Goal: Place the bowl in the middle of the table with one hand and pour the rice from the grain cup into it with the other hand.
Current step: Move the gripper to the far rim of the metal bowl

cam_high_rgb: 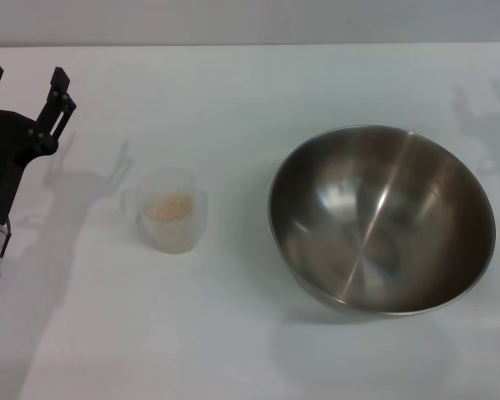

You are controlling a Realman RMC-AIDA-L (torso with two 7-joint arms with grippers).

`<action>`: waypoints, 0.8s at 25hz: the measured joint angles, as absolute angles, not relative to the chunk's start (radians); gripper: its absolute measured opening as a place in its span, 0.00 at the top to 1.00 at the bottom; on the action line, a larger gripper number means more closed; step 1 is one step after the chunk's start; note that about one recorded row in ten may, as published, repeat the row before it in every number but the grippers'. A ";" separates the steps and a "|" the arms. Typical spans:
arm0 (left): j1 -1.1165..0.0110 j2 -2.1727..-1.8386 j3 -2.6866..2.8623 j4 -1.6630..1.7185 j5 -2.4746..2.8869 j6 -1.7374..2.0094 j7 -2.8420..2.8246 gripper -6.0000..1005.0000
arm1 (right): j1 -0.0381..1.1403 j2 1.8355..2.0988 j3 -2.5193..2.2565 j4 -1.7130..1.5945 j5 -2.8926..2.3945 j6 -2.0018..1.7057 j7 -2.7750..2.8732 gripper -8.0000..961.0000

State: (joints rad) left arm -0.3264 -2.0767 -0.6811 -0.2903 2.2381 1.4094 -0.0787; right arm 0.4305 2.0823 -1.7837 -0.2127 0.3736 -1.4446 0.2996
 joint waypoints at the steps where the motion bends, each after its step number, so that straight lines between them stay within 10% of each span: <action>1: -0.324 -2.077 -0.681 -0.292 2.238 1.410 -0.079 0.16 | 0.427 2.083 -1.782 -0.212 0.375 -1.447 0.284 0.34; 20: -0.298 -2.076 -0.676 -0.299 2.241 1.419 -0.082 0.16 | 0.297 2.080 -1.840 -0.631 0.331 -1.085 0.151 0.34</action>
